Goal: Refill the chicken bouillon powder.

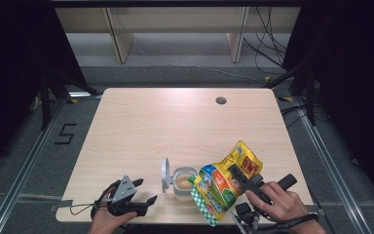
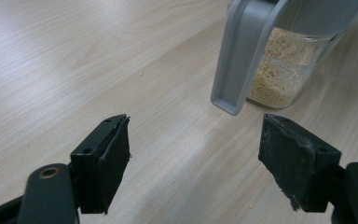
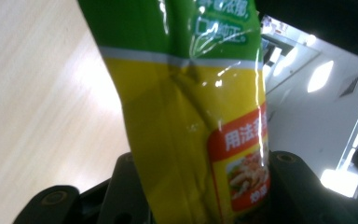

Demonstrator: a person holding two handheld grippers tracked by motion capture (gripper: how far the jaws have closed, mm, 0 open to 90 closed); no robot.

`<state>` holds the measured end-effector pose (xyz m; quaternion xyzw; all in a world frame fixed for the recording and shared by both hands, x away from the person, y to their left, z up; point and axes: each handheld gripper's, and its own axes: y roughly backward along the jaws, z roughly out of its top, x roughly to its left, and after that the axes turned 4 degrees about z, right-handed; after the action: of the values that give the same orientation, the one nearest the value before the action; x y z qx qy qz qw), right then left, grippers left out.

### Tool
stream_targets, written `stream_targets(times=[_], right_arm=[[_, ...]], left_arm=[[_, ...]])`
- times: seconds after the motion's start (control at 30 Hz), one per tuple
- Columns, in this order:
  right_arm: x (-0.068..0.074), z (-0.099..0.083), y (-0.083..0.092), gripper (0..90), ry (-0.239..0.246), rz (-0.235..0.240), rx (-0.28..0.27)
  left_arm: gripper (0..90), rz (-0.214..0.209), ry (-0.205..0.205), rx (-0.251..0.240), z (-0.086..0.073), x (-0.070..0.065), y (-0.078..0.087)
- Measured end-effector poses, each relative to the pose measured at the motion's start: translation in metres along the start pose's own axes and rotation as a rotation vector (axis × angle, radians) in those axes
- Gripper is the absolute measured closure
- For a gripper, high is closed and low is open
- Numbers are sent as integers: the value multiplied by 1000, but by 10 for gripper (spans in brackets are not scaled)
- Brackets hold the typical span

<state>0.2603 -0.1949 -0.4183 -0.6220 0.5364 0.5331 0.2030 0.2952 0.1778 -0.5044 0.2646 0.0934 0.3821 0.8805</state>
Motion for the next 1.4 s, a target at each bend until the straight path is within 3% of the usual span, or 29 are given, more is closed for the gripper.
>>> stream_targets(times=[0.1,0.13,0.17,0.27,0.3,0.43,0.47,0.6,0.63,0.77,0.83,0.87,0.93,1.07,1.1,1.13,1.17,1.27,1.3,1.37,1.4], right_arm=[[3,2,-2,658,-13,-2,-6],[5,3,-4,659,-23,-6,-15],[8,4,-6,660,-56,-5,-8],[9,4,-10,661,-56,-14,-26],[16,3,-13,663,-124,-17,-20],[19,2,-16,666,-125,-15,-37],[22,2,-16,667,-155,-14,-22],[20,2,-18,667,-118,-22,-41],[25,1,-18,666,-173,-5,-25],[25,0,-21,666,-137,-15,-40],[25,0,-22,665,-137,-11,-43],[30,1,-22,665,-186,7,-22],[29,0,-24,666,-165,6,-39],[33,-1,-25,680,-221,19,-51],[34,-4,-26,688,-260,12,-78],[34,-4,-26,688,-260,12,-78],[38,-5,-27,690,-305,20,-102],[40,-6,-27,690,-341,25,-147],[47,-5,-27,690,-460,48,-158],[46,-6,-28,690,-469,57,-179],[41,-8,-30,690,-426,50,-204]], left_arm=[[241,-1,6,2,0,0,0],[241,4,31,3,-1,-1,0],[241,-1,18,1,0,0,0],[241,-3,5,1,0,1,1],[241,-3,31,5,-1,0,0],[241,-3,7,2,0,1,1],[241,6,18,11,-1,0,0],[241,15,13,10,-1,0,-1],[241,14,14,11,-1,1,0],[241,-4,11,2,0,1,1],[241,-3,11,1,0,1,0],[241,-2,29,2,0,0,0],[241,7,36,-10,-1,-1,0],[241,-4,23,-7,0,0,1],[241,-4,36,-6,0,-1,1],[241,-4,36,-6,0,-1,1],[242,-1,30,-3,0,0,2],[242,0,9,-7,0,1,2],[242,-1,8,-7,0,1,2],[242,-2,35,-8,0,-1,1],[242,-4,30,-8,0,-1,2]])
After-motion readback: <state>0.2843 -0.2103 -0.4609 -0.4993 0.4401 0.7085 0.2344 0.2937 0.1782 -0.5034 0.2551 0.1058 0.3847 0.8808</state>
